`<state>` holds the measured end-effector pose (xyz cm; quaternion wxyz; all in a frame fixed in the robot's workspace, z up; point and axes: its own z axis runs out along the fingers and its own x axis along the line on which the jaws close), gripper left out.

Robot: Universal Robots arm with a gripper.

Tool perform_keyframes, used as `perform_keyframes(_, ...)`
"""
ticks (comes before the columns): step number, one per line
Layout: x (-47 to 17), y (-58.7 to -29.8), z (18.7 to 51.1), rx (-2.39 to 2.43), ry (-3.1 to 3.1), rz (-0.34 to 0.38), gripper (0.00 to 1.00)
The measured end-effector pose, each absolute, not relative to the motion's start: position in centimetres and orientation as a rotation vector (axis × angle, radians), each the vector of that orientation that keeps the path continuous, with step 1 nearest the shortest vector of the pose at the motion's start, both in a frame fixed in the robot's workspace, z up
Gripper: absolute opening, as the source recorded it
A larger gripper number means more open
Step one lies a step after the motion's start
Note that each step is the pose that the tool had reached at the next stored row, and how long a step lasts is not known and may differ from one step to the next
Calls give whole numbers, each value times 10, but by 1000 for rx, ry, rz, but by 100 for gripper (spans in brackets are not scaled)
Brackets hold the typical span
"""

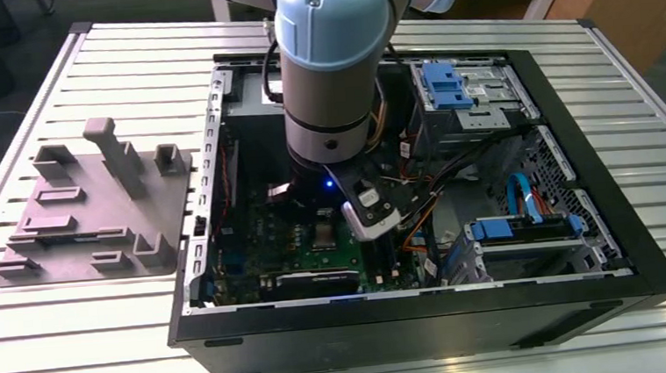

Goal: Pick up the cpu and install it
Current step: 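Place the cpu into insertion slot, then close the cpu cover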

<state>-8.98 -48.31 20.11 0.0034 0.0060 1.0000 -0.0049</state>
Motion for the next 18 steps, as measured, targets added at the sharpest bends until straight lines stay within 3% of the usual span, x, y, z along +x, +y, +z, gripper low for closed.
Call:
perform_keyframes(2, -90, -483, 203, 19, 3136, -15, 28)
perform_keyframes(3, -90, -483, 203, 19, 3136, -15, 28)
perform_keyframes(7, -90, -483, 204, 19, 3139, -15, 11)
perform_keyframes(18, -90, -483, 205, 19, 3140, -16, 10)
